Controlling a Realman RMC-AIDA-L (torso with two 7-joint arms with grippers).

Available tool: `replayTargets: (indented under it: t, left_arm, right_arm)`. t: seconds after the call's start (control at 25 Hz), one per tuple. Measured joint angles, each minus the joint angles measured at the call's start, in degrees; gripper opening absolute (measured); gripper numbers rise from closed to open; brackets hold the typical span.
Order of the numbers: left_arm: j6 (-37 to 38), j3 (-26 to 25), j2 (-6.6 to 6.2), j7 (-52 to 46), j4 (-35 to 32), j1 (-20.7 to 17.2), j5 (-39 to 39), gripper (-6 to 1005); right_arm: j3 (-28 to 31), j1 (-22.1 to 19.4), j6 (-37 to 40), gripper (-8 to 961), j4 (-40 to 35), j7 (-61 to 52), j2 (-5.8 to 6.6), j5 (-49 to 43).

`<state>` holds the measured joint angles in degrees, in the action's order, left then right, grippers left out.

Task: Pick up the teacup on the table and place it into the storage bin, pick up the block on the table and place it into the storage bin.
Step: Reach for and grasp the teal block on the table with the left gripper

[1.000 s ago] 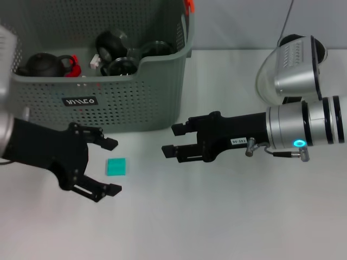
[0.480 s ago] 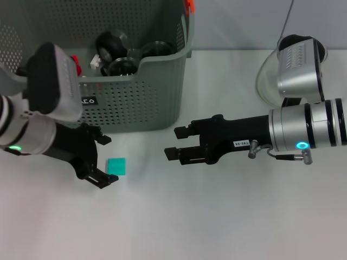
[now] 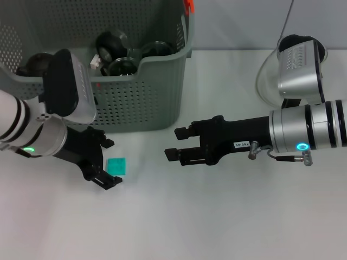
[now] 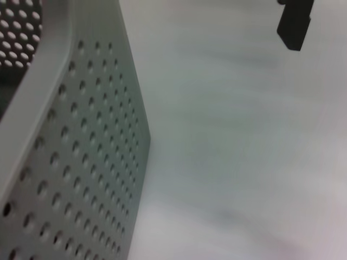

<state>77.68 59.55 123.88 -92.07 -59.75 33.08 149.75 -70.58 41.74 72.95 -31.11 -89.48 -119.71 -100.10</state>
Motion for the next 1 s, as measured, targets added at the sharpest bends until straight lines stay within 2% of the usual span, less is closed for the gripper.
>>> replayTargets:
  t: [0.72, 1.0]
  left_arm:
    - [-0.4, 0.3, 0.04, -0.6, 2.1, 0.7, 0.2, 949]
    - [-0.9, 0.3, 0.14, -0.6, 2.3, 0.7, 0.1, 757]
  right_arm:
    - [0.0, 0.1, -0.1, 668, 0.0, 0.6, -0.09, -0.1]
    - [0.0, 0.0, -0.2, 668, 0.0, 0.7, -0.09, -0.1]
